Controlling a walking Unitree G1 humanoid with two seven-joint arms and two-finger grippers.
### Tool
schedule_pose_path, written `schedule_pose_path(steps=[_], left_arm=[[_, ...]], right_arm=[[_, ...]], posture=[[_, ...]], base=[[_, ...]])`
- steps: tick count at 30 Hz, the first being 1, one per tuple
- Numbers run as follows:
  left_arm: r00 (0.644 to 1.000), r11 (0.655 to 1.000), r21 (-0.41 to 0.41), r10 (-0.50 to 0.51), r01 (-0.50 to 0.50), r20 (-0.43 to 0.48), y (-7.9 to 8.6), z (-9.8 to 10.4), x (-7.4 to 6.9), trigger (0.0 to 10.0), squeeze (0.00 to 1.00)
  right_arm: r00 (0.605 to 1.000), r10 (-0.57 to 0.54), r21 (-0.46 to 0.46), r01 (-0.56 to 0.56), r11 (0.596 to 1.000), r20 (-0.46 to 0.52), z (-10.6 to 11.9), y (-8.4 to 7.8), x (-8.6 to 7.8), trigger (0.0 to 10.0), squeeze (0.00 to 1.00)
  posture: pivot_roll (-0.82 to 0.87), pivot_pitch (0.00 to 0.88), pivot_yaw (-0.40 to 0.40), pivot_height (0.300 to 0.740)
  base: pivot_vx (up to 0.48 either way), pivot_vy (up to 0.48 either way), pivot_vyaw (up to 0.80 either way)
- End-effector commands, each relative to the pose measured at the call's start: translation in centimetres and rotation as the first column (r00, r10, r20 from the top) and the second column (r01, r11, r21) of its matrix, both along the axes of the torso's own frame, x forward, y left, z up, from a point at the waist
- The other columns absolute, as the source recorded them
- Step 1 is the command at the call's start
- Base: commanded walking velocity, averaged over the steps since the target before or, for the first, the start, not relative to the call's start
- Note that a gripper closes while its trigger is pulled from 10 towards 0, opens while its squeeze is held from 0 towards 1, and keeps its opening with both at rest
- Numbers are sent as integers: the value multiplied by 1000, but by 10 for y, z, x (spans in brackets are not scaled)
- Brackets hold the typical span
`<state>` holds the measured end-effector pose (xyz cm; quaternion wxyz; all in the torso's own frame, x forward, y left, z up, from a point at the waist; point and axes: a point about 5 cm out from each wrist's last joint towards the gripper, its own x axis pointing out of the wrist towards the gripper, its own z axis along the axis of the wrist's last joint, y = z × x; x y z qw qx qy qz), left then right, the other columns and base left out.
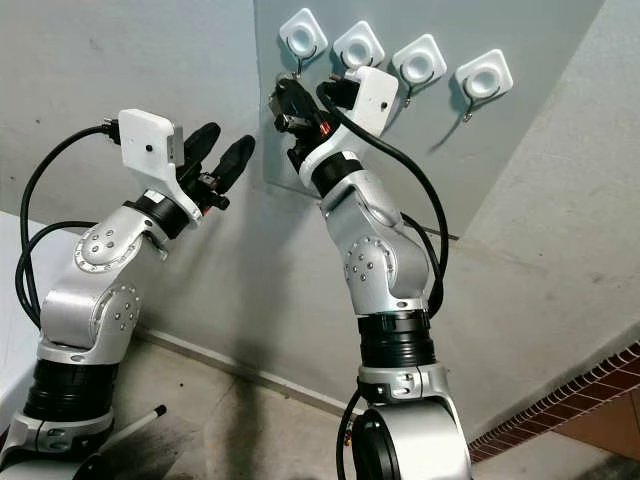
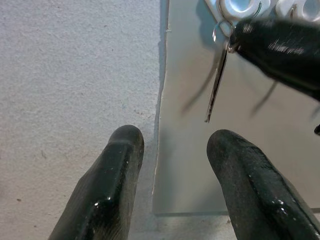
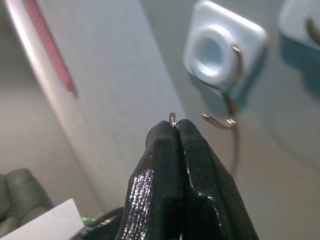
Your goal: Hang keys on a hook
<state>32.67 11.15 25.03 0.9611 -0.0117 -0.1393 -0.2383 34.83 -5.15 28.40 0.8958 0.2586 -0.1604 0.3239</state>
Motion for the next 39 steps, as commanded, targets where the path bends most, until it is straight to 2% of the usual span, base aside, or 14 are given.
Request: schedule_pose_path(steps=[1, 15, 19, 21, 25, 31, 39], left_arm=[[1000, 1000, 0, 0, 0, 31, 0, 9, -1, 10000, 0], [1000, 1000, 0, -2, 2, 30, -1, 10, 0, 10000, 0], [1000, 1000, -1, -2, 2, 30, 0, 10, 0, 10000, 0], [1000, 1000, -3, 3, -2, 28, 0, 10, 0, 10000, 0], [1000, 1000, -4, 3, -3, 29, 1, 11, 0, 10000, 0], [1000, 1000, -6, 3, -3, 28, 1, 11, 1, 10000, 0], [1000, 1000, -5, 2, -2, 30, 0, 11, 2, 10000, 0]], right_arm=[[998, 25, 8, -26, 1000, 51, 5, 0, -7, 10000, 0], [1000, -6, 57, 6, 998, 16, 3, -1, -5, 10000, 0], [1000, 5, 53, -5, 999, 2, -3, 0, -8, 10000, 0], [999, 16, 50, -15, 999, -37, -12, 4, -10, 10000, 0], [999, 28, 38, -26, 999, -37, -19, 7, -15, 10000, 0], [999, 48, 46, -49, 998, 15, -15, 10, -20, 10000, 0], [999, 34, 127, -37, 991, 29, -1, 11, -20, 10000, 0]], posture=[[-9, 81, -60, 740], [-13, 83, -54, 740], [-13, 83, -54, 740], [-13, 86, -53, 740], [-15, 89, -52, 740], [-16, 89, -52, 740], [-16, 88, -50, 740]], base=[[0, 0, 0], [0, 0, 0], [0, 0, 0], [0, 0, 0], [0, 0, 0], [0, 0, 0], [0, 0, 0]])
